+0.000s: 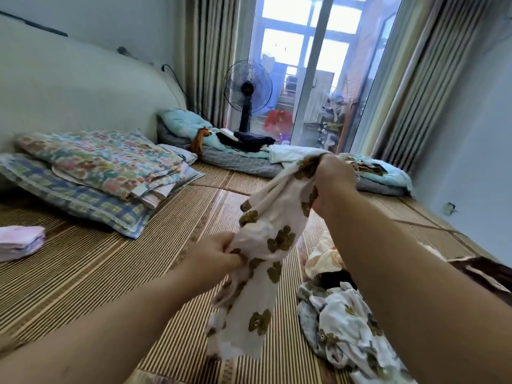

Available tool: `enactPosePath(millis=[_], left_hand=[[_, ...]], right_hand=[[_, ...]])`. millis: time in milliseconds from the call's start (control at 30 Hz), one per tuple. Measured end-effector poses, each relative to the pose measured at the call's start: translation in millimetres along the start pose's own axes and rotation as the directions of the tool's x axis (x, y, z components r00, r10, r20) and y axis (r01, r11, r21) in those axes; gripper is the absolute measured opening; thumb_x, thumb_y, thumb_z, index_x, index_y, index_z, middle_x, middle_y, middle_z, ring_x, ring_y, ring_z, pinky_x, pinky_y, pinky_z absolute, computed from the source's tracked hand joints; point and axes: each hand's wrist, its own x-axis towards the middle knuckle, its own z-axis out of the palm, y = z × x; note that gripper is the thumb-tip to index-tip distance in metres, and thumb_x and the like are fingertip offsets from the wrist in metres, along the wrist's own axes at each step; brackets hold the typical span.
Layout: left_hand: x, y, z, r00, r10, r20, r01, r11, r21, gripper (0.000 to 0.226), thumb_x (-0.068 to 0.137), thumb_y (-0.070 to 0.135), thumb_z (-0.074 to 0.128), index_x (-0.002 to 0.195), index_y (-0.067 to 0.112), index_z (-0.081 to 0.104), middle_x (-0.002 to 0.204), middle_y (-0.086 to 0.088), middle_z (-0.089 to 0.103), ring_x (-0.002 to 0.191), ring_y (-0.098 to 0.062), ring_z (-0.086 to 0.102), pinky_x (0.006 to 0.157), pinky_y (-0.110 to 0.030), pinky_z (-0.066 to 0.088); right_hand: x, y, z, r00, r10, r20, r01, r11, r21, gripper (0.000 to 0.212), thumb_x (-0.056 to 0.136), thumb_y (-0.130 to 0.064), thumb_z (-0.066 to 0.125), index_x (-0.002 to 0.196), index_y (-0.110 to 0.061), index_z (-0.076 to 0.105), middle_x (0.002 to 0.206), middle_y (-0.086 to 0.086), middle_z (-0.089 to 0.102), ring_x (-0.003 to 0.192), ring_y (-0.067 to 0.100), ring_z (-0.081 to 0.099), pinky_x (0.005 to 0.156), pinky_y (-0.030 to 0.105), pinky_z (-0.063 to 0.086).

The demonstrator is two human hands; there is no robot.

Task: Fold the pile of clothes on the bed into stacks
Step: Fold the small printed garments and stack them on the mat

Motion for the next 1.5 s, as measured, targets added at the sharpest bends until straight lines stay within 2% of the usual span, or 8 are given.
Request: enactPosePath(millis=[167, 300, 467, 700, 967, 1167, 1367, 1500], left_hand=[[4, 7, -17, 0.995, -0.020, -0.101, 0.014, 0.998, -0.059, 0.033, 0.070, 0.044, 0.063, 0.092, 0.020, 0.070, 0.084, -0.006, 0.073, 0.081, -0.027, 0.070, 0.074, -0.047, 0.056], [11, 24, -17, 0.997, -0.023, 0.071, 0.017, 0.996, 0.093, 0.025, 0.082, 0.047, 0.067, 0.092, 0.024, 0.068, 0.083, -0.004, 0.073, 0.077, -0.026, 0.072, 0.073, -0.046, 0.059], [16, 50, -20, 0.951, -0.040, 0.307, 0.023, 0.998, 0.057, 0.037, 0.074, 0.025, 0.070, 0.109, 0.023, 0.058, 0.099, -0.009, 0.069, 0.088, -0.025, 0.071, 0.081, -0.044, 0.059], [24, 57, -49, 0.941, -0.084, 0.329, -0.027, 0.947, 0.319, 0.017, 0.086, 0.018, 0.067, 0.100, 0.026, 0.064, 0.089, -0.003, 0.072, 0.075, -0.015, 0.073, 0.066, -0.033, 0.061], [49, 94, -88, 0.989, 0.091, 0.118, -0.134, 0.890, 0.436, 0.021, 0.091, 0.043, 0.059, 0.081, 0.026, 0.066, 0.071, 0.011, 0.068, 0.065, -0.002, 0.066, 0.049, -0.013, 0.046], [85, 150, -86, 0.971, 0.193, -0.145, -0.082, 0.829, 0.554, 0.022, 0.089, 0.042, 0.061, 0.073, 0.027, 0.060, 0.076, 0.004, 0.064, 0.069, -0.008, 0.061, 0.055, -0.025, 0.048], [91, 182, -60, 0.988, -0.157, 0.001, 0.156, 0.980, -0.121, 0.011, 0.086, 0.014, 0.063, 0.085, 0.005, 0.057, 0.049, -0.006, 0.064, 0.040, -0.017, 0.062, 0.042, -0.024, 0.050], [87, 189, -45, 0.972, -0.113, 0.204, 0.167, 0.947, -0.273, 0.011, 0.096, 0.014, 0.051, 0.085, 0.010, 0.051, 0.049, -0.002, 0.050, 0.036, -0.010, 0.040, 0.038, -0.017, 0.039]], right_hand=[[-22, 61, -27, 0.961, -0.069, 0.269, 0.214, 0.801, -0.559, 0.023, 0.086, -0.016, 0.062, 0.106, -0.014, 0.051, 0.087, 0.001, 0.056, 0.072, 0.012, 0.054, 0.056, 0.026, 0.045], [-56, 96, -23, 0.741, -0.177, 0.648, 0.558, 0.700, -0.446, 0.058, 0.072, -0.039, 0.079, 0.122, -0.034, 0.050, 0.098, -0.010, 0.059, 0.079, 0.002, 0.062, 0.056, 0.012, 0.048], [-56, 99, -20, 0.654, -0.362, 0.665, 0.755, 0.376, -0.538, 0.054, 0.078, -0.026, 0.072, 0.129, -0.031, 0.054, 0.103, -0.005, 0.063, 0.080, 0.006, 0.052, 0.060, 0.006, 0.030], [-36, 59, -42, 0.723, -0.285, 0.629, 0.663, 0.540, -0.518, 0.013, 0.092, -0.025, 0.062, 0.092, -0.024, 0.076, 0.070, -0.013, 0.067, 0.062, -0.002, 0.059, 0.055, 0.011, 0.043], [-7, -8, -67, 0.782, -0.312, 0.540, 0.552, 0.750, -0.365, 0.021, 0.093, -0.032, 0.061, 0.083, -0.021, 0.075, 0.078, 0.000, 0.074, 0.074, 0.019, 0.070, 0.073, 0.037, 0.058], [8, -43, -41, 0.880, -0.383, 0.281, 0.473, 0.758, -0.449, 0.024, 0.084, -0.035, 0.070, 0.070, -0.015, 0.071, 0.078, 0.010, 0.073, 0.080, 0.033, 0.070, 0.078, 0.050, 0.057], [-1, -43, -14, 0.846, -0.431, 0.314, 0.524, 0.783, -0.335, 0.022, 0.089, -0.019, 0.057, 0.103, -0.027, 0.072, 0.087, -0.018, 0.061, 0.086, 0.007, 0.061, 0.081, 0.033, 0.054], [-6, -37, -11, 0.799, -0.398, 0.450, 0.525, 0.827, -0.199, 0.027, 0.096, -0.024, 0.051, 0.085, -0.020, 0.075, 0.080, 0.008, 0.071, 0.077, 0.020, 0.065, 0.080, 0.047, 0.055]])
